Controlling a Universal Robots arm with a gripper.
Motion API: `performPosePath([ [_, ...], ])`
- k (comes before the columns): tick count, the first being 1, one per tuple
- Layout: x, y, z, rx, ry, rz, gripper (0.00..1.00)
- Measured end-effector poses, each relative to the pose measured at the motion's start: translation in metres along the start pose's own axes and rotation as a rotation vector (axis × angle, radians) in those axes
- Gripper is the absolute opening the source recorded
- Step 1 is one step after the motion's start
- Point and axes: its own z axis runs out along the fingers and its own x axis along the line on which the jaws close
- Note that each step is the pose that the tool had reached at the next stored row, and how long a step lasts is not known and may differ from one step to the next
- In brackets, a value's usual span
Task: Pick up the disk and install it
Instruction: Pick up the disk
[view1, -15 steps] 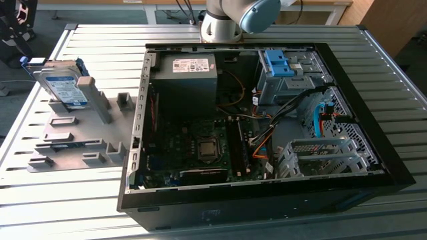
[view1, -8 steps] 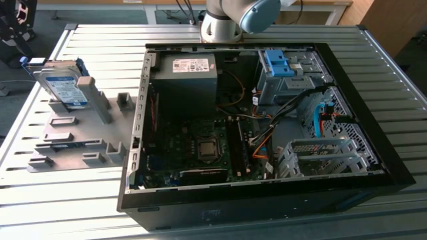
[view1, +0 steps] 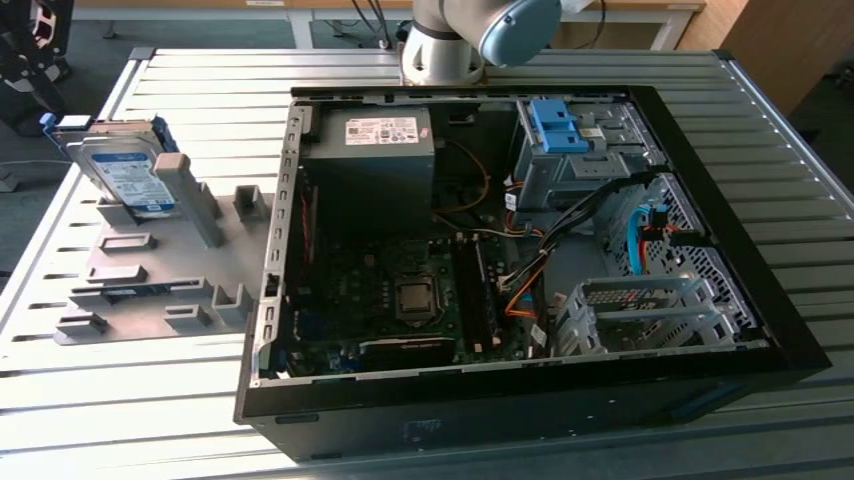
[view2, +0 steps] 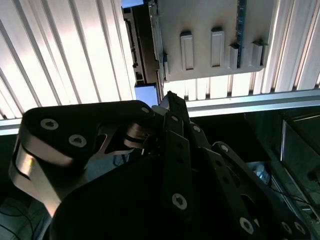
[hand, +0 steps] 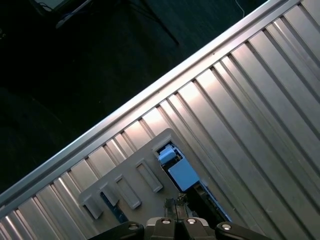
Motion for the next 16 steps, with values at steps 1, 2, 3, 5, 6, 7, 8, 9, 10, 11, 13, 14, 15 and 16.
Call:
performPosePath([
  [1, 0.0, 0.0, 0.0, 0.0, 0.0001, -0.002, 0.11],
  [2, 0.0, 0.0, 0.0, 0.0001, 0.0002, -0.005, 0.11],
  [3, 0.0, 0.0, 0.0, 0.0001, 0.0003, -0.008, 0.11],
  [5, 0.0, 0.0, 0.0, 0.0001, 0.0004, -0.013, 0.11],
  [6, 0.0, 0.0, 0.0, 0.0002, 0.0004, -0.016, 0.11],
  [7, 0.0, 0.0, 0.0, 0.0002, 0.0005, -0.018, 0.11],
  [8, 0.0, 0.0, 0.0, 0.0002, 0.0006, -0.021, 0.11],
  [9, 0.0, 0.0, 0.0, 0.0003, 0.0007, -0.023, 0.11],
  [10, 0.0, 0.0, 0.0, 0.0003, 0.0007, -0.025, 0.11],
  [11, 0.0, 0.0, 0.0, 0.0003, 0.0008, -0.027, 0.11],
  [13, 0.0, 0.0, 0.0, 0.0004, 0.0009, -0.031, 0.11],
  [14, 0.0, 0.0, 0.0, 0.0004, 0.001, -0.034, 0.11],
  [15, 0.0, 0.0, 0.0, 0.0004, 0.0011, -0.036, 0.11],
  [16, 0.0, 0.0, 0.0, 0.0004, 0.0011, -0.038, 0.11],
])
